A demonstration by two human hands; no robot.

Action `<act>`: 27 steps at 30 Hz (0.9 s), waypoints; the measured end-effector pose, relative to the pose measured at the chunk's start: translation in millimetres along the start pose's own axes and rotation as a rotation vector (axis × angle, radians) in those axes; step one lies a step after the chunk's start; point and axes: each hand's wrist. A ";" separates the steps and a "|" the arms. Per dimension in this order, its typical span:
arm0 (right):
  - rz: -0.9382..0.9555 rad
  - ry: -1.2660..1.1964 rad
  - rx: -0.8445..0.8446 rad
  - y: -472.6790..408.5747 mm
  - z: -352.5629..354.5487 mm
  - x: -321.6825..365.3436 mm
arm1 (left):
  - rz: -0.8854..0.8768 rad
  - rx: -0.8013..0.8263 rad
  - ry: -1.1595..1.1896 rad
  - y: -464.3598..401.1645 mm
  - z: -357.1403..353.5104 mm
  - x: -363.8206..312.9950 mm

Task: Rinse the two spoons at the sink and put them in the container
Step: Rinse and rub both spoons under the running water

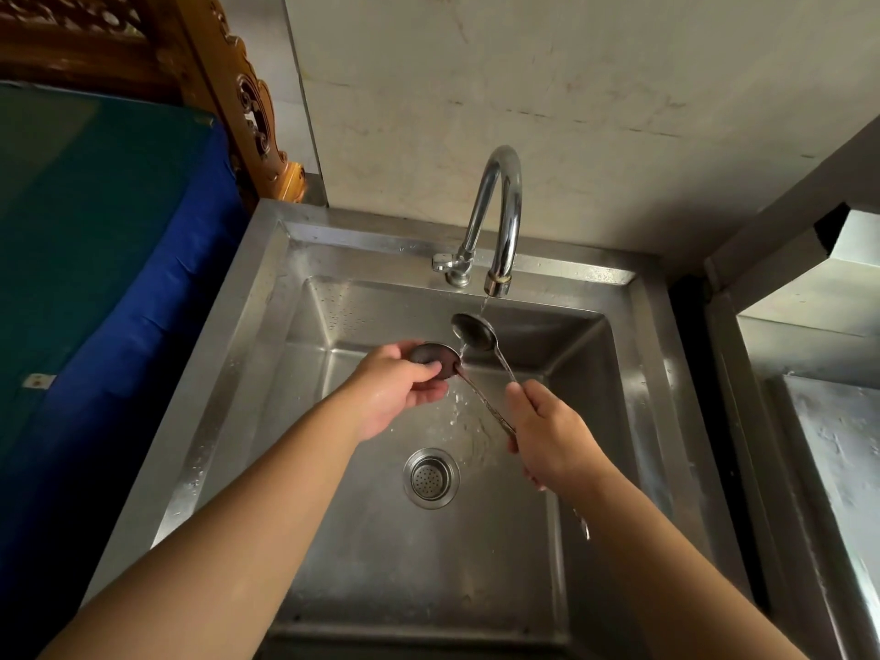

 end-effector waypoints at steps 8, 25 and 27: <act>0.167 0.047 -0.083 5.4 -15.1 -8.4 | -0.020 0.050 0.490 -4.6 -31.8 -2.8; 0.310 0.146 -0.326 -8.8 -21.7 -32.3 | -0.139 0.355 0.706 5.2 -35.2 -10.4; 0.294 0.136 -0.336 -8.2 -19.4 -35.9 | -0.135 0.322 0.541 0.1 -44.8 -14.3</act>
Point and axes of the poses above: each hand's wrist, its own y-axis away from the middle knuckle, its own z-axis out of the back of the hand, x = y × z, and after that the axes turned 10 degrees about -y, right-handed
